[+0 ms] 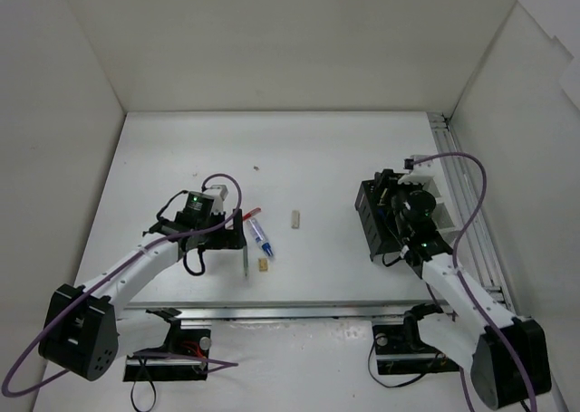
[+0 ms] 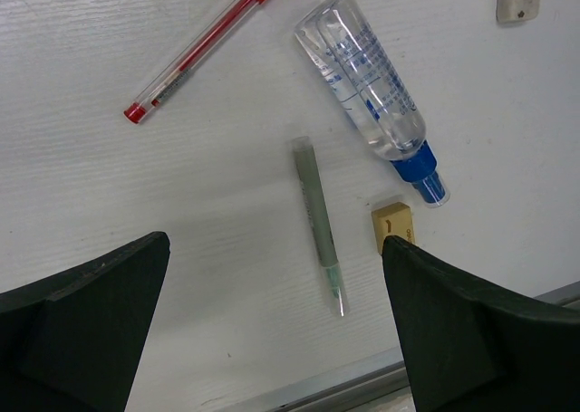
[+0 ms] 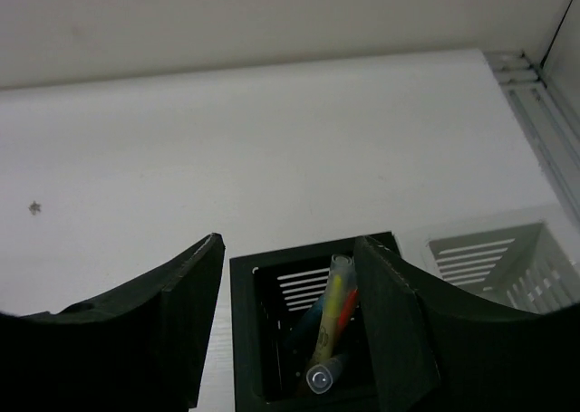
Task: Sort the stationery into containers
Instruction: Place the pen in the storage box, then pick up the pen from the center of the board.
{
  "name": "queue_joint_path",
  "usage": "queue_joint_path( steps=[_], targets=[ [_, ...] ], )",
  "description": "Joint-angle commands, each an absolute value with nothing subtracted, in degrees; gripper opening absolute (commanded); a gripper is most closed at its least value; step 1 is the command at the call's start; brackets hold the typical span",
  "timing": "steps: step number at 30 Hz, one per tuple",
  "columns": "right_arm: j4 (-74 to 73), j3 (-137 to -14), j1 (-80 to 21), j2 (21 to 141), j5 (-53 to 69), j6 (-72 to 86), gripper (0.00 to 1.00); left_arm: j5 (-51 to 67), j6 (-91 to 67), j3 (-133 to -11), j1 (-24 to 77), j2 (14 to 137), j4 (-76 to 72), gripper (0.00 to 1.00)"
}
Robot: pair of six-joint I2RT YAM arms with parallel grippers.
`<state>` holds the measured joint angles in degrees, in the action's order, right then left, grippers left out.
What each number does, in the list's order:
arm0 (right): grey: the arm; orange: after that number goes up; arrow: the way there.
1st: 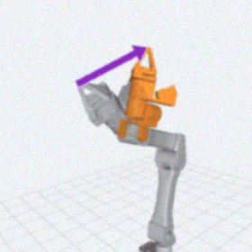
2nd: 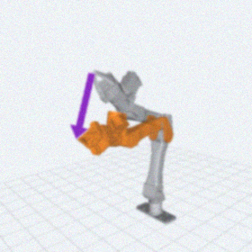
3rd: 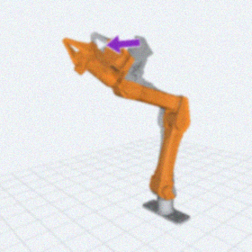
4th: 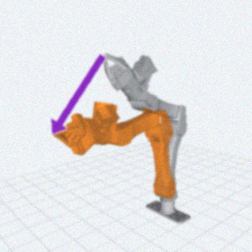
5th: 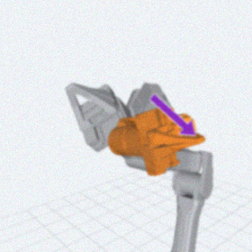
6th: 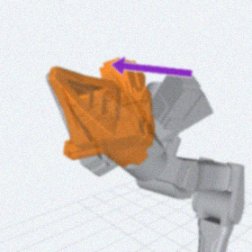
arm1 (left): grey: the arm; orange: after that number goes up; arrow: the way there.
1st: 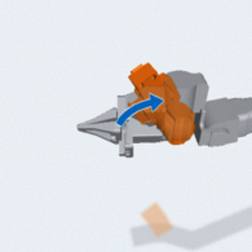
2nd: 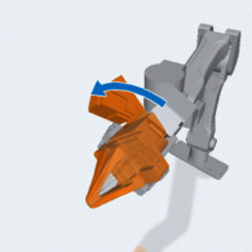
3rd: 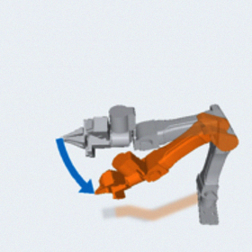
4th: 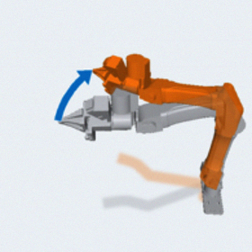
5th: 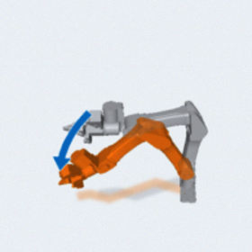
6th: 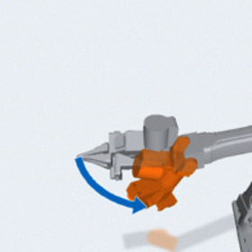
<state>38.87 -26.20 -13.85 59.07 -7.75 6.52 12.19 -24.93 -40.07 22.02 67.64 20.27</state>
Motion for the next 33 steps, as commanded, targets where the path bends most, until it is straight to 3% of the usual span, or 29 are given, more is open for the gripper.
queue_joint_path(
  steps=[1,6,7,12,19,23,25,30,31,33],
  targets=[
    [41.33,-27.42,-13.54,51.25,-6.51,7.73,0.58,12.22,-24.96,-43.15,22.59,67.50,18.54,1.00],
    [31.31,-32.78,-13.62,46.24,-2.21,7.91,0.75,13.18,-26.36,-42.63,24.78,67.76,17.59,1.00],
    [28.94,-33.57,-13.62,45.97,-0.46,7.91,0.98,12.84,-26.80,-42.54,25.48,68.29,17.32,1.00],
    [24.97,-35.68,-13.71,46.67,0.71,8.79,0.98,10.29,-29.96,-43.42,28.03,73.20,18.19,0.98],
    [23.82,-35.77,-13.80,47.55,-2.02,9.32,0.98,3.96,-34.62,-44.65,30.32,78.74,20.74,0.85],
    [23.20,-36.21,-13.80,47.99,-2.11,9.40,0.98,2.82,-35.15,-46.75,32.42,82.17,20.48,0.68],
    [22.85,-36.39,-13.80,48.08,-2.37,9.23,0.98,1.67,-35.86,-48.16,33.92,83.76,21.18,0.64],
    [21.28,-37.09,-13.80,47.72,-1.85,8.88,0.98,0.26,-37.26,-49.48,36.21,86.74,23.19,0.36],
    [20.83,-37.44,-13.89,47.72,-1.67,8.70,0.98,0.26,-37.44,-49.31,36.21,86.66,23.38,0.23],
    [19.96,-37.53,-13.89,47.29,-0.62,8.44,0.98,0.26,-38.05,-48.26,36.73,86.57,23.38,0.14]
  ],
)
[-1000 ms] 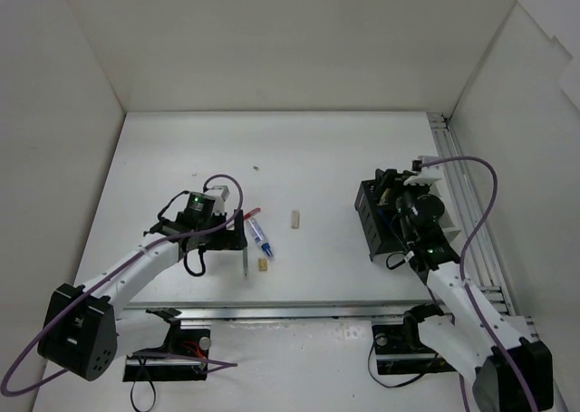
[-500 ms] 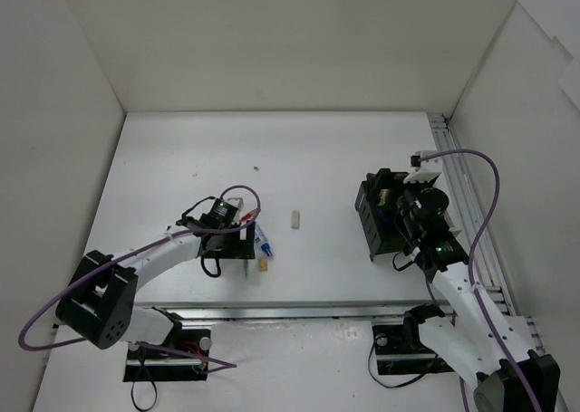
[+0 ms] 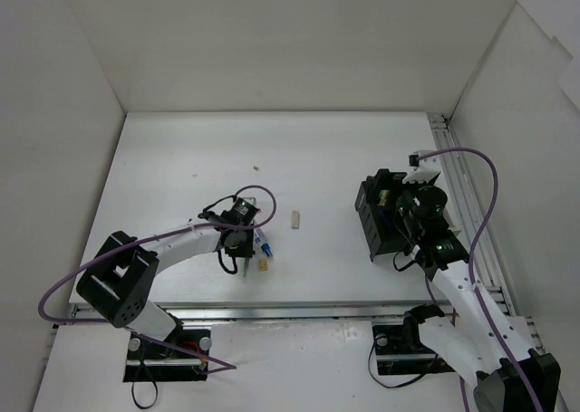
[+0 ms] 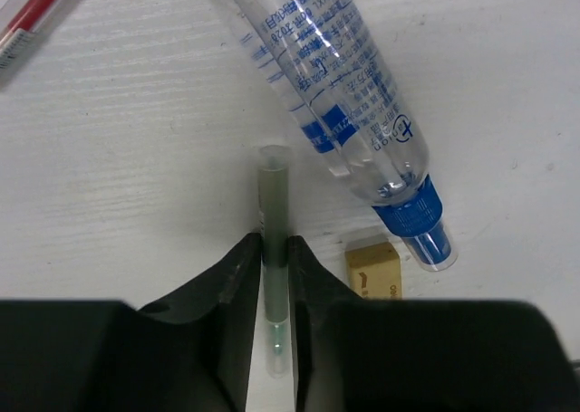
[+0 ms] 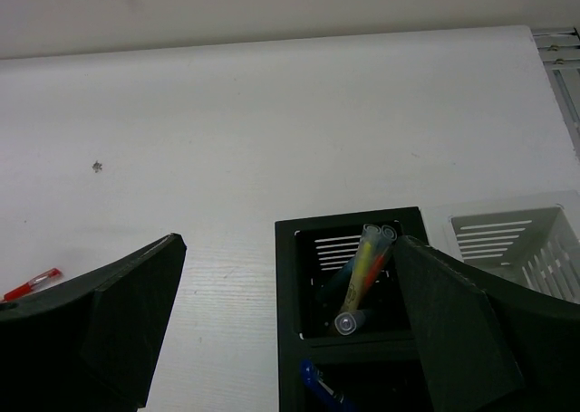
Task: Sort the stationery into containers
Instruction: Pick up the pen from the center of the board.
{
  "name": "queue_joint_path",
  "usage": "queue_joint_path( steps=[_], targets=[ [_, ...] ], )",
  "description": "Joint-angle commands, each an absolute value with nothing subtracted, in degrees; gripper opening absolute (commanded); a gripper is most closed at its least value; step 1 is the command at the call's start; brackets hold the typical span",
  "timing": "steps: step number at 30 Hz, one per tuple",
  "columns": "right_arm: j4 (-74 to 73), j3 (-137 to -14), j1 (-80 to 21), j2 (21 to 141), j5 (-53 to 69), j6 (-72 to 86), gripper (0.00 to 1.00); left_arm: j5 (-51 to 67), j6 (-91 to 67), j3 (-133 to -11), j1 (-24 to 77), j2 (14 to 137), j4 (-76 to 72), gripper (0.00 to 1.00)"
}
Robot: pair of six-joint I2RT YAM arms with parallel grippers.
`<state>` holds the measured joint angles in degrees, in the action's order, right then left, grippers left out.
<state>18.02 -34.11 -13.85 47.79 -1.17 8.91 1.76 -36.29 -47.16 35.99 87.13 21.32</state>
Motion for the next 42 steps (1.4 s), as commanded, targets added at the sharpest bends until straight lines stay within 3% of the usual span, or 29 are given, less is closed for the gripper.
queue_joint_path(
  steps=[1,4,11,15,20,23,30,36,42],
  targets=[
    [19.78,-37.53,-13.89,47.02,-0.44,8.52,0.98,0.26,-38.40,-47.90,36.74,86.49,23.64,0.11],
    [19.86,-37.70,-14.06,46.41,3.59,6.78,0.98,-2.81,-39.37,-47.37,36.74,86.22,24.70,0.00],
    [18.12,-43.31,-20.11,48.77,26.43,-14.12,0.98,-1.23,-34.38,-50.97,36.74,81.75,27.85,0.00],
    [5.06,-52.45,-26.36,52.99,35.06,-30.81,0.98,5.78,-29.71,-58.79,36.22,76.74,33.04,0.00],
    [-1.76,-61.42,-35.14,56.85,37.09,-50.00,0.98,12.03,-28.48,-67.13,34.54,76.72,37.70,0.00],
    [-14.00,-69.24,-39.19,58.88,39.55,-60.96,0.98,13.79,-28.13,-70.56,33.40,78.56,39.54,0.00],
    [-23.62,-65.83,-45.94,58.97,39.91,-84.77,0.98,29.25,-26.02,-75.32,28.57,84.63,40.52,0.00],
    [-27.77,-63.20,-52.98,65.12,33.40,-91.14,0.98,34.01,-26.81,-76.64,28.56,84.55,38.93,0.00],
    [-26.46,-65.30,-53.61,72.24,37.26,-88.95,0.98,37.00,-27.33,-77.43,29.09,84.99,38.23,0.00]
  ],
)
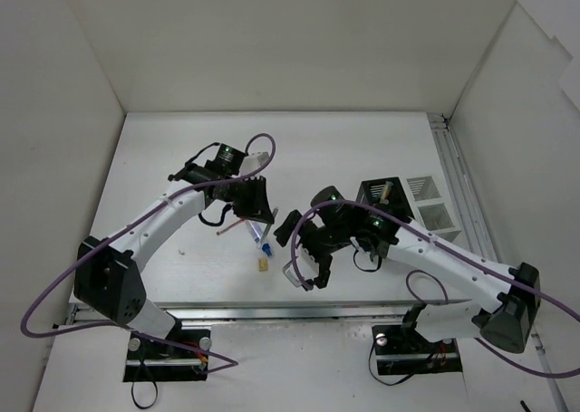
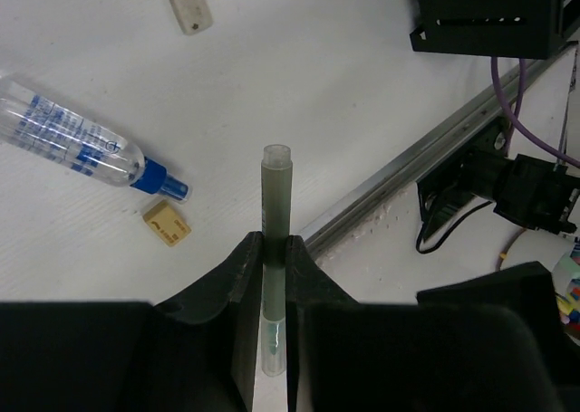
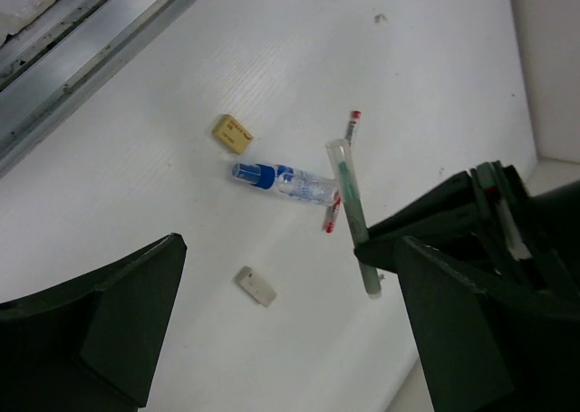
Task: Sort the stationery into containers
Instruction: Pick up the pen from the center of the board, then place the pen in the storage box.
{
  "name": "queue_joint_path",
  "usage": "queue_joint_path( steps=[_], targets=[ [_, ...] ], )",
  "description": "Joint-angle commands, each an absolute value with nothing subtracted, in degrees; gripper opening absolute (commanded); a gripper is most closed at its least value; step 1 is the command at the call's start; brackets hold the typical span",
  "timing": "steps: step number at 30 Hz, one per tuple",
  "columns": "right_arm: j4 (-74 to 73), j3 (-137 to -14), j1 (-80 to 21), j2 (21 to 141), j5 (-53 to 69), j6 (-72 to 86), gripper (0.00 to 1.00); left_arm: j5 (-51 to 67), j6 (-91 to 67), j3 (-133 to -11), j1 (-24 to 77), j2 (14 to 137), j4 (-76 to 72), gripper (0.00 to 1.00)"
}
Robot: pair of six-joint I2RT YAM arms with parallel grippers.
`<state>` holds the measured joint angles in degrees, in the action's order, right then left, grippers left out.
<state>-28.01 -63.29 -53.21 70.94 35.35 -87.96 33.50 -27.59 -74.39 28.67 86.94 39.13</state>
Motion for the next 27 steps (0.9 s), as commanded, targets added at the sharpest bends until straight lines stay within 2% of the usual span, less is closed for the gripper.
queue_joint_path(
  steps=[1,10,15,17,18,20,21,24,27],
  targets=[
    [-26.11,-65.48,-53.44,73.99,38.05,-88.77,0.98,37.35,-27.33,-77.34,29.09,85.16,38.23,0.00],
    [-12.86,-64.52,-54.67,82.17,37.45,-83.50,0.95,41.92,-27.60,-76.38,30.15,86.22,35.77,0.00],
    [-2.30,-59.69,-55.72,82.71,32.88,-80.16,0.87,42.01,-27.69,-76.20,30.67,86.40,35.86,0.00],
    [1.39,-58.19,-56.16,82.53,30.86,-79.72,0.77,42.18,-27.95,-76.03,30.67,86.57,35.95,0.00],
    [2.62,-57.84,-56.25,82.36,30.24,-79.46,0.66,42.27,-27.78,-76.03,30.67,86.57,36.03,0.00],
    [3.95,-57.05,-56.43,82.18,29.62,-78.23,0.52,42.97,-27.77,-75.94,30.67,86.57,35.95,0.00],
    [5.43,-56.69,-56.51,82.00,28.92,-77.96,0.37,43.50,-27.77,-75.76,30.67,86.49,35.77,0.00],
    [10.70,-54.24,-56.95,81.30,26.73,-76.82,0.19,43.51,-27.51,-75.67,31.20,86.05,35.94,0.00],
    [13.44,-52.91,-57.39,80.95,24.88,-76.91,0.10,43.33,-27.33,-75.15,31.20,85.52,35.77,0.00]
  ],
)
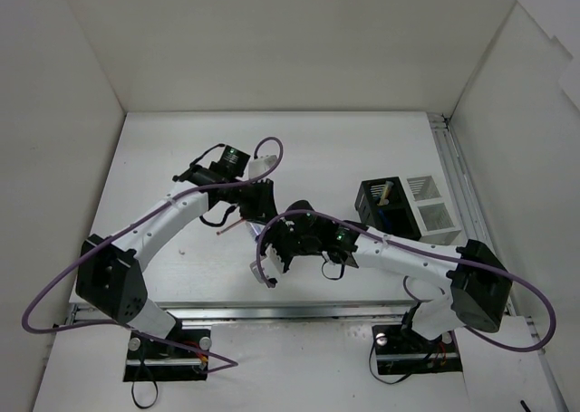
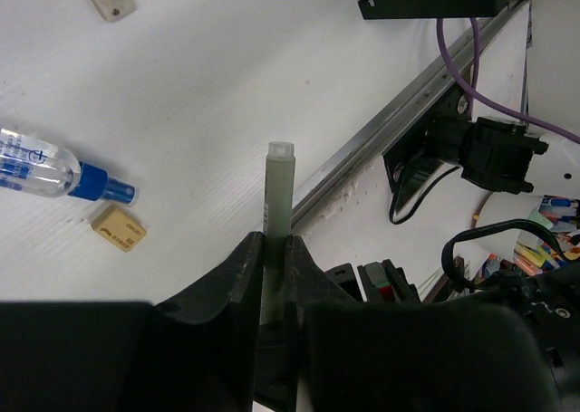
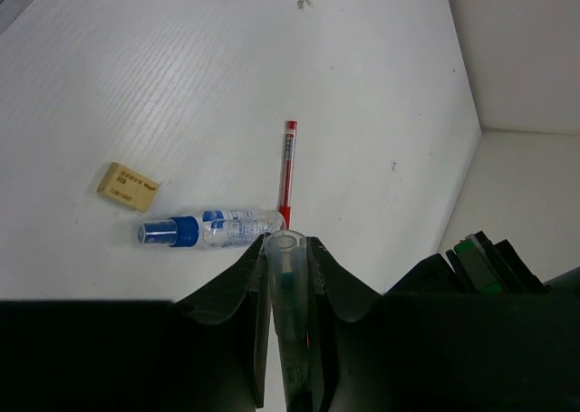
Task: Sort the stationery into containers
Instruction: Place the pen in the storage box.
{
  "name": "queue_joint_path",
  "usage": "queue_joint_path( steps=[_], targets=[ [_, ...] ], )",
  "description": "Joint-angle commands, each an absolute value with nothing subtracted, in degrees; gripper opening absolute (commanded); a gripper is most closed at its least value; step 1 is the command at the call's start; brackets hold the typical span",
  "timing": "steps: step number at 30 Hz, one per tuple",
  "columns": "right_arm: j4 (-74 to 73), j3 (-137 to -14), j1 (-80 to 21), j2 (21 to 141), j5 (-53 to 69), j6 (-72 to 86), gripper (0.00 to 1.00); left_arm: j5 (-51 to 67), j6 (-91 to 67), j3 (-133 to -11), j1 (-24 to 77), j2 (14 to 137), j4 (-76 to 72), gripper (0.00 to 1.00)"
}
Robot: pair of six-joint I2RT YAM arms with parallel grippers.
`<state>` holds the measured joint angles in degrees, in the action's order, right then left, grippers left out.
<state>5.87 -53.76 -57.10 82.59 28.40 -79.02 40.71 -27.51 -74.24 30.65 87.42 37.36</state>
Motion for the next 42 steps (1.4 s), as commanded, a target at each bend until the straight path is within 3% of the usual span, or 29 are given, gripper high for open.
queue_joint_path(
  steps=[1,3,5,6,7,9,10,16,21,27,34,42],
  targets=[
    [13.53,-53.17,-57.22,81.03,24.70,-76.21,0.08,43.42,-27.33,-74.97,31.20,85.34,35.60,0.00],
    [13.45,-53.87,-57.30,81.04,24.61,-75.06,0.03,43.42,-27.25,-74.44,31.73,85.08,35.16,0.00],
    [14.23,-54.40,-57.48,80.43,25.13,-73.04,0.00,42.89,-26.81,-74.36,31.73,84.64,35.24,0.10],
    [14.33,-54.40,-57.39,80.16,25.31,-72.34,0.00,42.28,-26.63,-74.27,31.73,84.38,35.24,0.24],
    [15.02,-54.40,-57.48,79.29,25.66,-71.90,0.00,41.84,-25.76,-74.35,31.73,83.68,35.42,0.44],
    [15.55,-54.49,-57.31,78.32,26.80,-70.06,0.00,39.92,-25.40,-74.27,31.73,82.19,34.37,0.63],
    [15.82,-54.75,-57.48,77.96,27.07,-69.44,0.00,39.29,-25.31,-74.09,31.73,81.48,33.32,0.99],
    [15.12,-56.51,-57.48,74.45,28.04,-65.57,0.00,36.13,-25.40,-73.48,24.19,74.11,28.13,1.00],
    [22.47,-55.02,-53.01,70.15,25.77,-54.78,0.00,26.38,-27.15,-69.19,15.49,67.08,27.17,1.00],
    [42.49,-51.60,-39.22,69.26,16.19,-23.81,0.00,17.86,-29.18,-60.05,10.11,56.53,22.95,1.00],
    [47.19,-45.02,-24.73,65.66,3.43,2.13,0.00,12.40,-29.79,-51.07,9.58,48.61,20.66,1.00],
    [53.60,-37.18,-12.85,61.53,5.01,5.63,0.00,13.09,-28.48,-49.40,9.58,50.89,21.01,1.00]
  ],
)
